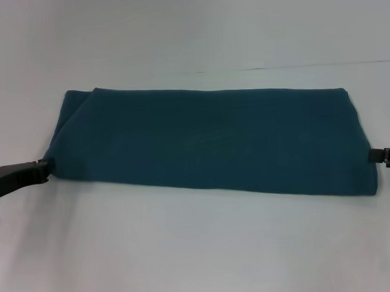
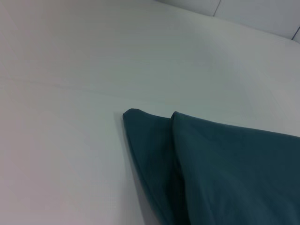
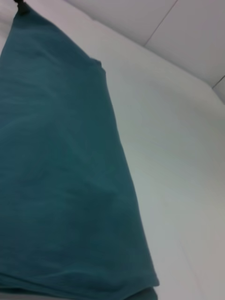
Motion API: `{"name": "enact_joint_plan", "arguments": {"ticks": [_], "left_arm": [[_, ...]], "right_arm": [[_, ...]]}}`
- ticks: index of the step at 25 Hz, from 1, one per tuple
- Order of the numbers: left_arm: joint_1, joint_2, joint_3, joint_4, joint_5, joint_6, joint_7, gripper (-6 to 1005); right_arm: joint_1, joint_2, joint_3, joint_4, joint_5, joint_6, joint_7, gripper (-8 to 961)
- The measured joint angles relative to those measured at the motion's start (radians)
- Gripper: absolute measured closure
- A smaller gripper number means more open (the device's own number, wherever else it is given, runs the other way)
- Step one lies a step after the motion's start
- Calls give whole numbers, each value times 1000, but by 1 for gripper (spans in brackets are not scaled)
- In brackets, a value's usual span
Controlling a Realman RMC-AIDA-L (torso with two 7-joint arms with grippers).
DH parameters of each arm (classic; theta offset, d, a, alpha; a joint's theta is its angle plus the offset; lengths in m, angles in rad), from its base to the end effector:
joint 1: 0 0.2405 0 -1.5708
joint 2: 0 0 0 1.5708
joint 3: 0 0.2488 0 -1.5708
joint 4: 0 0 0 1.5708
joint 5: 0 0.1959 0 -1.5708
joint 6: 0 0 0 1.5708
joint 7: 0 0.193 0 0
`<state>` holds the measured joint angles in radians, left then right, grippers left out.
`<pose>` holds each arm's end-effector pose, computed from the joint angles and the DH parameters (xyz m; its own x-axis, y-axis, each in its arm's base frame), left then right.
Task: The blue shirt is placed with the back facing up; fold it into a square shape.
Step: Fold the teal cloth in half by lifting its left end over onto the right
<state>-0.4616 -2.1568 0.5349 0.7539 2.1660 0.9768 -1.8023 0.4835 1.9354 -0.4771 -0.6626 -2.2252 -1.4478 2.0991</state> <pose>-0.3409 0.3780 -0.0076 0.4709 0.6265 0.6211 0.8747 -0.2404 -0.4208 0.3264 0.3463 0.0351 0.2487 -0.8028 -0.5419 -0.9654 -0.2510 -0.0713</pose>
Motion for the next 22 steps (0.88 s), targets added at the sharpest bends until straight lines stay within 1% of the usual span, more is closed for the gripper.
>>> {"name": "enact_joint_plan", "arguments": {"ticks": [4, 8, 9, 11, 14, 19, 22], "left_arm": [[0, 0, -4, 4, 0, 0, 0, 898], [-2, 0, -3, 4, -1, -4, 0, 984], [-3, 0, -2, 4, -1, -5, 0, 984], [-7, 1, 0, 2, -1, -7, 0, 984], [-9, 3, 1, 0, -2, -7, 0, 983], [-10, 3, 2, 2, -3, -7, 0, 984], [-11, 4, 2, 0, -3, -7, -1, 984]], "right_arm": [[4, 15, -1, 1, -28, 26, 0, 160], [13, 35, -2, 2, -55, 54, 1, 161], [17, 44, -2, 2, -66, 72, 1, 161], [21, 52, -3, 4, -72, 95, -1, 161], [26, 58, -5, 14, -74, 114, -4, 161], [32, 60, -37, 30, -76, 156, -2, 162], [31, 60, -37, 28, -76, 155, -1, 175]]}}
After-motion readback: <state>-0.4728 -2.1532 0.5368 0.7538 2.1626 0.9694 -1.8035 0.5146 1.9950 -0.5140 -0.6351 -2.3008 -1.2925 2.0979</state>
